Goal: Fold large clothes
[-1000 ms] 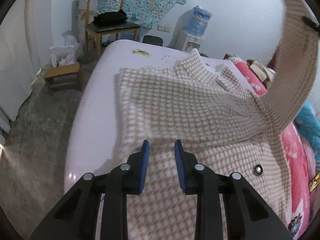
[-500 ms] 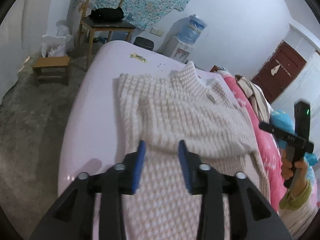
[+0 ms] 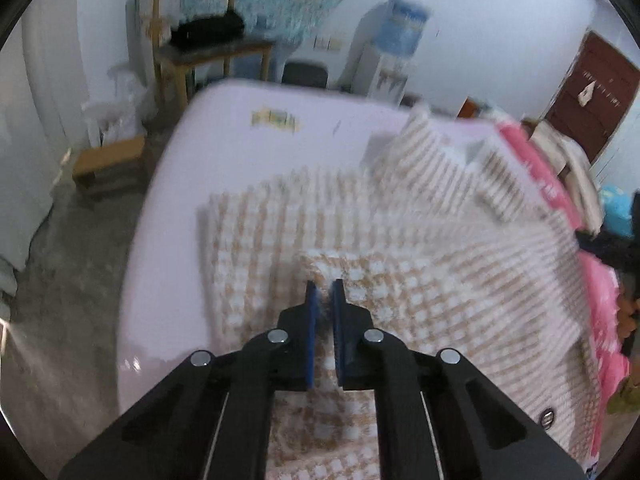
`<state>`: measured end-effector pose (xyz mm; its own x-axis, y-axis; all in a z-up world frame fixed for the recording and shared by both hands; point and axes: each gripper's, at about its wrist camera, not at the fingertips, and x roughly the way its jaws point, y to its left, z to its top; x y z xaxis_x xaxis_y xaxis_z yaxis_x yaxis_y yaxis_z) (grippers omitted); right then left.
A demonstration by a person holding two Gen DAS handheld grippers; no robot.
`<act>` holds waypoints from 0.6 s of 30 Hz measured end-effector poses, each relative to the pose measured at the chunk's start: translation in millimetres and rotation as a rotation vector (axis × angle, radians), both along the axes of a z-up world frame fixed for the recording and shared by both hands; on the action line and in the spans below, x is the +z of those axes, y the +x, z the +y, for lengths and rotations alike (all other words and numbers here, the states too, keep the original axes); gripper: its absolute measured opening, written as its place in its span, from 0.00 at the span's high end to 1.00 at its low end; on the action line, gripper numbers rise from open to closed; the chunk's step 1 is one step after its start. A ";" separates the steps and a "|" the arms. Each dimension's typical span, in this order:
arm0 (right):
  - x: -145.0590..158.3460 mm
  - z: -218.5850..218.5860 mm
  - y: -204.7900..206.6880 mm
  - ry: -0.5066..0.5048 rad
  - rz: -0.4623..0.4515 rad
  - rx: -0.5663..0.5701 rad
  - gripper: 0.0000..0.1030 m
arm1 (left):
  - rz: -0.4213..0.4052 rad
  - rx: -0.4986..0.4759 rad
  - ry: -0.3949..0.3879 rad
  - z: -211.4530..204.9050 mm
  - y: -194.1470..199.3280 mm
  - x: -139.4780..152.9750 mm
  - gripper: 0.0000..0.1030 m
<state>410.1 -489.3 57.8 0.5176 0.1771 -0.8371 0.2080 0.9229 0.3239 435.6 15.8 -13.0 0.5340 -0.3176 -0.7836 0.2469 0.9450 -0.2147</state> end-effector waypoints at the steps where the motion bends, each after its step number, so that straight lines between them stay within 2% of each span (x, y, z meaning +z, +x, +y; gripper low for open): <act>1: 0.0 0.3 -0.5 -0.001 -0.010 0.002 0.57 | -0.042 0.010 -0.023 4.0 -0.4 13.2 0.94; 4: -3.6 1.6 -0.2 -0.027 -0.021 0.009 0.58 | -0.093 0.046 0.004 11.6 1.5 22.5 0.94; 8: -12.2 5.5 0.3 -0.060 -0.010 0.023 0.59 | -0.002 0.070 0.053 17.7 4.6 -15.4 0.93; 11: -14.1 6.4 -0.2 -0.069 -0.013 0.026 0.60 | -0.022 0.068 0.074 18.9 -4.3 -24.8 0.92; 14: -5.8 9.5 -2.3 -0.097 -0.030 0.034 0.63 | -0.046 0.089 0.054 26.5 -10.4 -13.8 0.89; 17: 11.4 20.8 -9.8 -0.124 -0.100 0.080 0.64 | -0.151 0.123 0.023 36.6 -23.8 13.5 0.89; 18: 19.0 30.1 -14.2 -0.132 -0.142 0.128 0.64 | -0.172 0.121 0.016 36.3 -26.0 19.4 0.89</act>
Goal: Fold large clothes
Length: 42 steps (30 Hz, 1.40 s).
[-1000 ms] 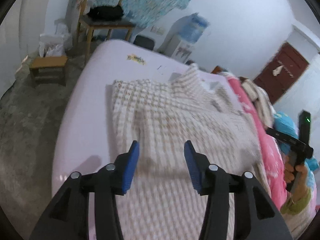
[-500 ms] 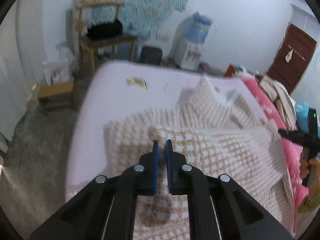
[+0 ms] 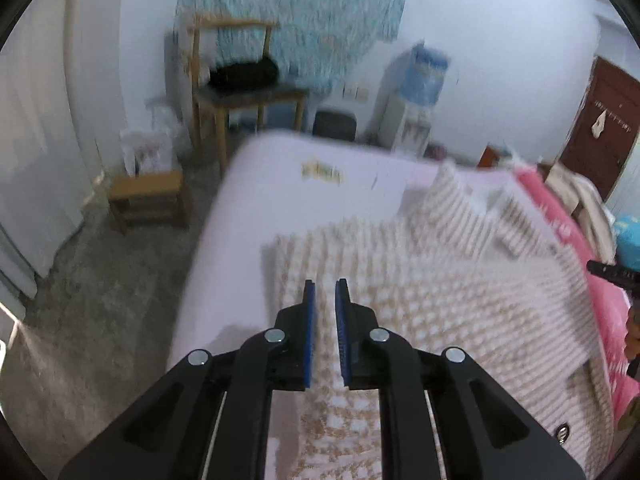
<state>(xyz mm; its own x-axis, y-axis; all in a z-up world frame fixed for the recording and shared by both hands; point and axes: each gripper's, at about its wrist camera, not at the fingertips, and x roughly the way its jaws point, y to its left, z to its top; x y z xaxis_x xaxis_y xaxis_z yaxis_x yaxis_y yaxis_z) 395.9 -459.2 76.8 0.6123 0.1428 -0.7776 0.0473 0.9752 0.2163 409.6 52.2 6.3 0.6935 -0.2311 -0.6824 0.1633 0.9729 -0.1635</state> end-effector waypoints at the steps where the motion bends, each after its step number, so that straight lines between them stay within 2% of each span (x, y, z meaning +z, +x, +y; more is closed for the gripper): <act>1: 3.9 6.7 -2.8 -0.005 -0.022 0.037 0.64 | -0.020 -0.022 -0.014 -2.6 -2.9 7.2 0.89; 3: 5.5 28.0 -7.1 -0.027 -0.045 0.134 0.64 | -0.016 -0.085 -0.026 -14.1 -4.3 10.8 0.89; 6: -10.9 51.4 -3.2 -0.060 0.005 0.219 0.64 | 0.068 -0.182 -0.023 -37.3 -0.1 -5.4 0.89; 7: -20.4 57.3 0.6 -0.081 0.033 0.229 0.64 | 0.109 -0.189 0.021 -47.2 4.9 -19.0 0.89; 9: -44.4 62.6 11.9 -0.187 0.100 0.190 0.70 | 0.141 -0.131 0.141 -54.8 13.3 -41.7 0.89; 11: -51.9 59.1 16.6 -0.187 0.104 0.176 0.71 | 0.130 -0.118 0.119 -51.8 17.4 -48.9 0.89; 14: -39.9 51.8 21.1 -0.168 0.101 0.129 0.73 | 0.138 -0.103 0.094 -47.3 19.9 -41.6 0.88; 18: -27.0 45.8 27.5 -0.204 0.061 0.084 0.73 | 0.074 -0.142 0.106 -55.7 16.4 -26.6 0.88; 20: -43.5 39.9 37.0 -0.214 0.118 0.054 0.74 | 0.109 -0.123 0.147 -61.0 22.9 -37.2 0.88; 21: -52.2 38.8 40.3 -0.219 0.136 0.052 0.74 | 0.159 -0.112 0.167 -63.1 30.2 -50.1 0.88; 22: -54.1 40.3 40.8 -0.238 0.130 0.054 0.74 | 0.147 -0.107 0.154 -62.0 30.6 -51.8 0.88; 25: -37.0 51.8 31.5 -0.285 0.124 0.046 0.74 | 0.147 -0.090 0.121 -57.6 28.2 -43.0 0.88; 28: -11.3 76.3 -0.5 -0.233 0.068 0.141 0.66 | 0.096 -0.125 0.097 -55.4 7.6 -23.5 0.88; 30: -5.8 98.0 -22.0 -0.203 0.044 0.232 0.52 | 0.080 -0.195 0.094 -64.0 -11.1 -15.3 0.83; 33: -21.0 124.2 -40.5 -0.173 0.088 0.338 0.45 | 0.156 -0.242 0.122 -76.5 -22.9 -28.1 0.69; 34: -37.8 134.7 -43.9 -0.225 0.133 0.357 0.44 | 0.191 -0.240 0.164 -82.4 -25.1 -40.7 0.67; 35: -49.5 139.9 -45.2 -0.278 0.152 0.356 0.43 | 0.188 -0.237 0.201 -86.9 -27.4 -49.0 0.67; 36: -50.8 143.2 -49.8 -0.311 0.126 0.348 0.42 | 0.159 -0.234 0.215 -87.6 -31.9 -49.3 0.67; 38: -39.5 145.8 -55.5 -0.327 0.144 0.306 0.41 | 0.144 -0.215 0.244 -89.8 -38.7 -42.9 0.67; 42: 1.2 140.5 -98.5 -0.214 0.087 0.242 0.37 | 0.103 -0.192 0.184 -78.7 -67.3 -10.8 0.55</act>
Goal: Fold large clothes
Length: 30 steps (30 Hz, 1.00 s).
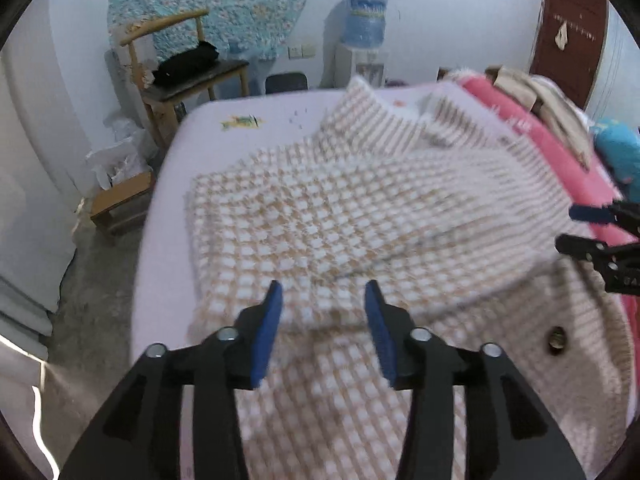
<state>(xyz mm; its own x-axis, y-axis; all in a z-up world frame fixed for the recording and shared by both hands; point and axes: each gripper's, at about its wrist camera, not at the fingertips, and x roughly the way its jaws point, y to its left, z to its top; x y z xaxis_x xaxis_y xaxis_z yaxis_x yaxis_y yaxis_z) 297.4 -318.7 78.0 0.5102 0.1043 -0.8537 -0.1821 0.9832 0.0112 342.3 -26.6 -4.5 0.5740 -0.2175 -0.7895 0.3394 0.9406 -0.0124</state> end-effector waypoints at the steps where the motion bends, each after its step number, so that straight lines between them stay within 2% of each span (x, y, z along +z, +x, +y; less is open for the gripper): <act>1: 4.1 -1.5 -11.0 0.006 -0.003 -0.009 0.36 | -0.010 0.000 -0.004 1.5 -9.2 5.0 0.52; 4: 8.9 1.9 -56.7 0.023 0.007 -0.018 0.32 | -0.018 -0.012 -0.015 8.1 -46.0 14.5 0.43; 8: 7.5 3.6 -106.2 0.066 0.048 -0.036 0.30 | 0.024 -0.016 -0.025 16.9 -91.8 11.2 0.37; 10: 4.2 7.5 -128.7 0.089 0.070 -0.052 0.30 | 0.048 -0.028 -0.027 17.8 -115.5 6.2 0.33; 16: -12.1 12.2 -176.1 0.065 0.114 -0.133 0.25 | 0.131 -0.027 0.014 16.4 -170.9 -22.5 0.29; 22: -39.5 13.0 -193.3 0.028 0.161 -0.198 0.22 | 0.159 -0.020 0.055 13.6 -196.1 -47.1 0.26; 25: -52.6 14.0 -193.4 0.017 0.178 -0.221 0.22 | 0.143 -0.015 0.068 11.4 -199.0 -51.9 0.24; 30: -57.8 12.7 -193.9 0.040 0.157 -0.247 0.13 | 0.134 -0.004 0.064 12.4 -197.4 -55.9 0.19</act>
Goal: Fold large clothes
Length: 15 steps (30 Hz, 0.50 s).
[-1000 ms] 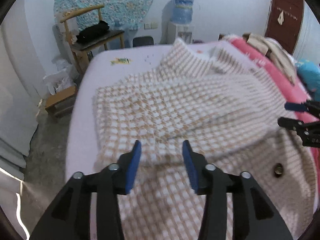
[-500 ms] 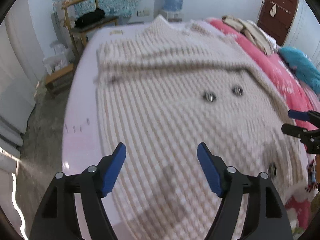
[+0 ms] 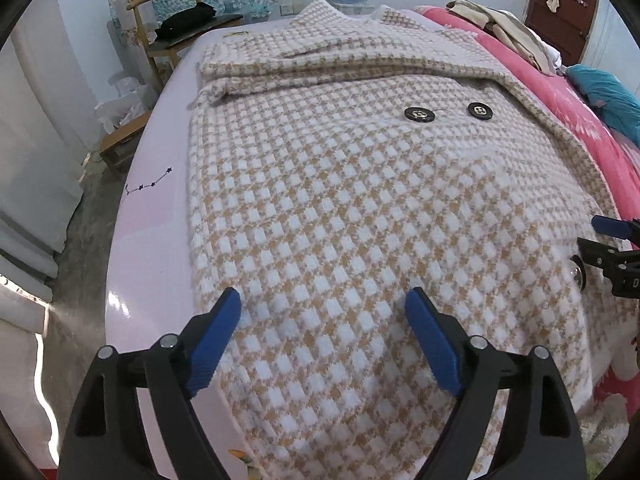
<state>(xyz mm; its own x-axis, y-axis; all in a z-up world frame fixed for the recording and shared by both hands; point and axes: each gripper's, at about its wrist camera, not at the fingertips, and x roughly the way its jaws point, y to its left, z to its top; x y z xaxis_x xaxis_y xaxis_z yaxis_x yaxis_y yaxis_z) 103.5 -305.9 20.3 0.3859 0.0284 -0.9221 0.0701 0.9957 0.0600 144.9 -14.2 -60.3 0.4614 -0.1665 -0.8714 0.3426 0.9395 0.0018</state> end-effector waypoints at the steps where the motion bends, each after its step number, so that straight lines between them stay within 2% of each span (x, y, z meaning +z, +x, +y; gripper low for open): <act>1: -1.5 -3.5 -0.5 0.006 0.001 -0.007 0.12 | 0.003 0.005 -0.005 0.7 0.7 0.1 0.18; 5: -4.7 -11.1 -0.8 0.013 0.004 -0.023 0.08 | 0.001 0.015 -0.016 1.5 1.2 -1.1 0.17; 11: -5.2 -18.6 0.1 0.023 0.012 -0.031 0.08 | -0.005 0.007 -0.016 3.6 -1.0 -3.0 0.15; 15: -5.1 -20.3 2.2 0.029 0.011 -0.037 0.08 | -0.002 0.025 0.029 1.4 0.8 -4.6 0.04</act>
